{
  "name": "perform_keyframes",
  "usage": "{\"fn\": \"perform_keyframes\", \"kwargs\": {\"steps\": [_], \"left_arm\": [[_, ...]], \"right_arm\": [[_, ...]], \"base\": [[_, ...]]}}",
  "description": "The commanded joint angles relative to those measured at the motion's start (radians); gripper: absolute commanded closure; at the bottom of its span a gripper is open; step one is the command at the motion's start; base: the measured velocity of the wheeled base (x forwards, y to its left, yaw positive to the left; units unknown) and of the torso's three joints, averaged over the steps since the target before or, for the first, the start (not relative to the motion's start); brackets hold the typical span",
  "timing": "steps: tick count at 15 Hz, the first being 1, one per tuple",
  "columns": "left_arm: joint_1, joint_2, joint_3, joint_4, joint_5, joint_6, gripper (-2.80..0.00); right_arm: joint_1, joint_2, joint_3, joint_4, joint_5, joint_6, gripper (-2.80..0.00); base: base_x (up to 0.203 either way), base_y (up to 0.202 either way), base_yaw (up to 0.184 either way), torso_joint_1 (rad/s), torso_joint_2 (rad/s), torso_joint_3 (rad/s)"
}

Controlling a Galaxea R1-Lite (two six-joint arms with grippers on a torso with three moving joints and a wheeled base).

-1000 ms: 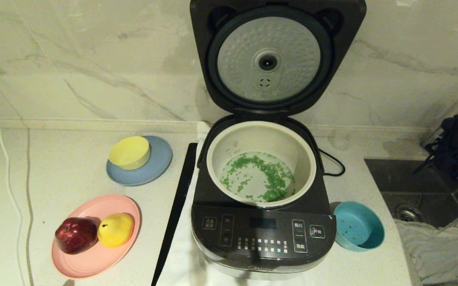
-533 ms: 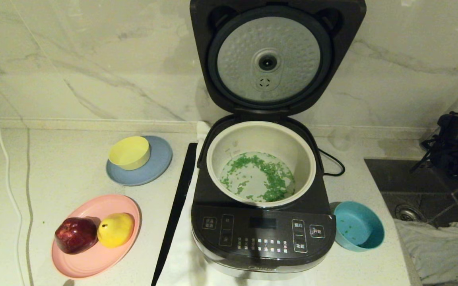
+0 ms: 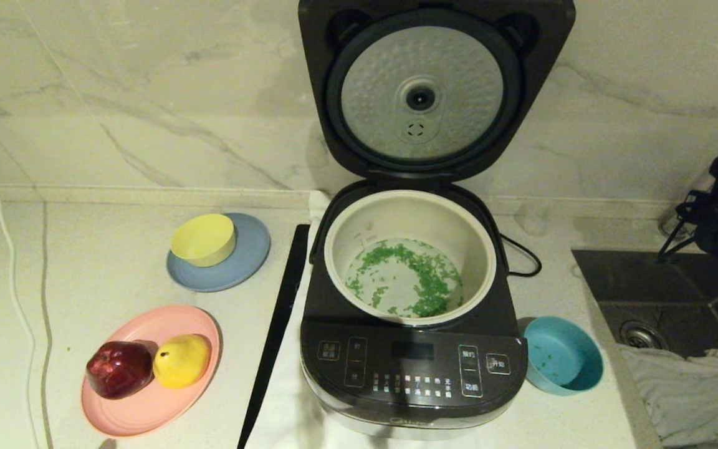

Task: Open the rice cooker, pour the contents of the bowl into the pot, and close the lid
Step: Turn off the tap, then close the rice cooker

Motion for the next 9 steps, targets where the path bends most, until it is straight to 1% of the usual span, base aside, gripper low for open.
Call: {"fn": "perform_keyframes", "kwargs": {"steps": [1, 2, 4, 7, 9], "left_arm": [[0.000, 0.000, 0.008, 0.000, 0.001, 0.001, 0.00], [0.000, 0.000, 0.008, 0.000, 0.001, 0.001, 0.00], [0.000, 0.000, 0.008, 0.000, 0.001, 0.001, 0.00], [-0.001, 0.000, 0.008, 0.000, 0.001, 0.001, 0.00], [0.000, 0.000, 0.008, 0.000, 0.001, 0.001, 0.00]], "right_arm": [[0.046, -0.217, 0.074, -0.002, 0.012, 0.002, 0.00], [0.083, -0.259, 0.083, 0.025, 0.024, 0.004, 0.00], [0.127, -0.300, 0.036, 0.168, 0.053, 0.041, 0.00], [0.175, -0.332, -0.159, 0.484, 0.113, 0.163, 0.00], [0.197, -0.331, -0.323, 0.718, 0.212, 0.258, 0.00]], "base": [[0.000, 0.000, 0.000, 0.000, 0.00, 0.000], [0.000, 0.000, 0.000, 0.000, 0.00, 0.000], [0.000, 0.000, 0.000, 0.000, 0.00, 0.000], [0.000, 0.000, 0.000, 0.000, 0.00, 0.000], [0.000, 0.000, 0.000, 0.000, 0.00, 0.000]]}}
